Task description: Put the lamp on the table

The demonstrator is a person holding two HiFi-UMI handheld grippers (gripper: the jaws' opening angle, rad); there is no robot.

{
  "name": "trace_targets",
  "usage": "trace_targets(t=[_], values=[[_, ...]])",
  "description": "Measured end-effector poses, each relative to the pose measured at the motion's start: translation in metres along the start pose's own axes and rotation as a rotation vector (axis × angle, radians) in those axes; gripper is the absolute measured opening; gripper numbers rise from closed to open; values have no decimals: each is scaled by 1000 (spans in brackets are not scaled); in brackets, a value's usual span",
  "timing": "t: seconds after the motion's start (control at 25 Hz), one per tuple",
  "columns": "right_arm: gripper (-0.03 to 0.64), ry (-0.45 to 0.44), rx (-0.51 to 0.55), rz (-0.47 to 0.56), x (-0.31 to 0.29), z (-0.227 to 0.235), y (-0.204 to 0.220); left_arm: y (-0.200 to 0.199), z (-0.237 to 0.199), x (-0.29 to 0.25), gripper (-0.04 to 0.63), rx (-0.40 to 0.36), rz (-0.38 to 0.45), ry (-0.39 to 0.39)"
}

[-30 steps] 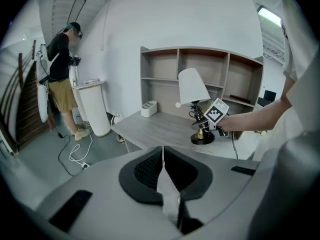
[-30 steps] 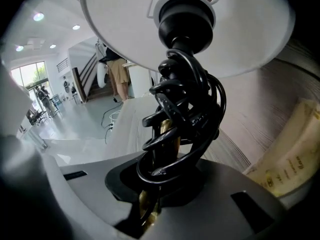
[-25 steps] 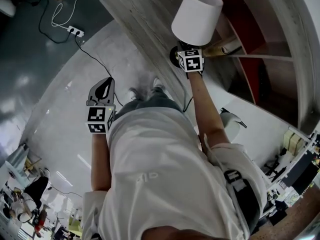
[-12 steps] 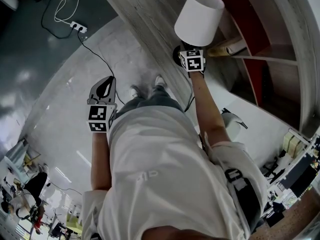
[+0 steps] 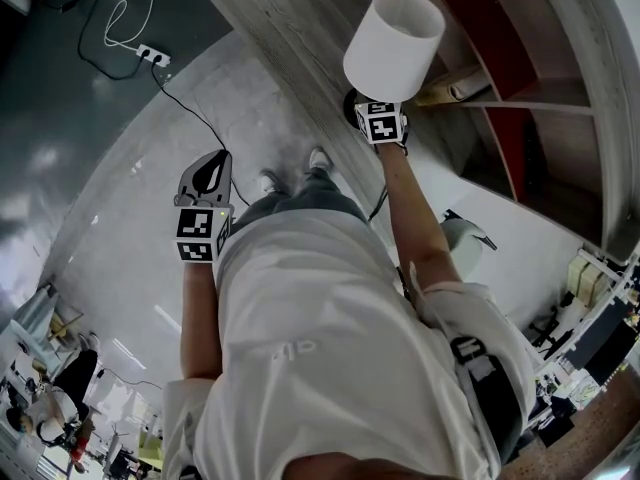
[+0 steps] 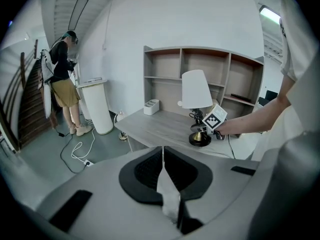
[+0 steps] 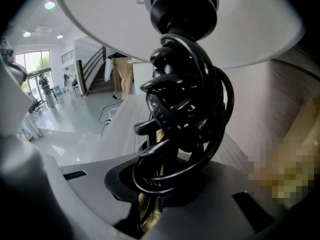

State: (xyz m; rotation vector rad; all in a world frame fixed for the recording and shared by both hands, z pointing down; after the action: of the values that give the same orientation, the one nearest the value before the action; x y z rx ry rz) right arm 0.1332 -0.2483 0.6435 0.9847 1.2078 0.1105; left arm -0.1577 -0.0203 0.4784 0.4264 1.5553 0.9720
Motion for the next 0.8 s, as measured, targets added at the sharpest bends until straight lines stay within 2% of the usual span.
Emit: trace_targets(t=[0.32,0.8], values=[[106,18,-12,16,13,-1,0,4,3,0,26,-2,6,22],[153,50,-68,-29,28,1,4,3,7,-1,26,-14,33,55]])
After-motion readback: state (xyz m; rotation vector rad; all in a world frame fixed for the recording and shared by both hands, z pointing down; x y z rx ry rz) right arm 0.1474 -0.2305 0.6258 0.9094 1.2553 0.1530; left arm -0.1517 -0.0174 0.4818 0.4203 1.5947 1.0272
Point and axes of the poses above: the fingertips, and each gripper's own axes: x backward along the fingers, z to its right, y out of its underside, the point moved 6 cm from there along x, backward along the fingers, and after that the axes turned 5 degrees about -x, right-handed, at the moved point
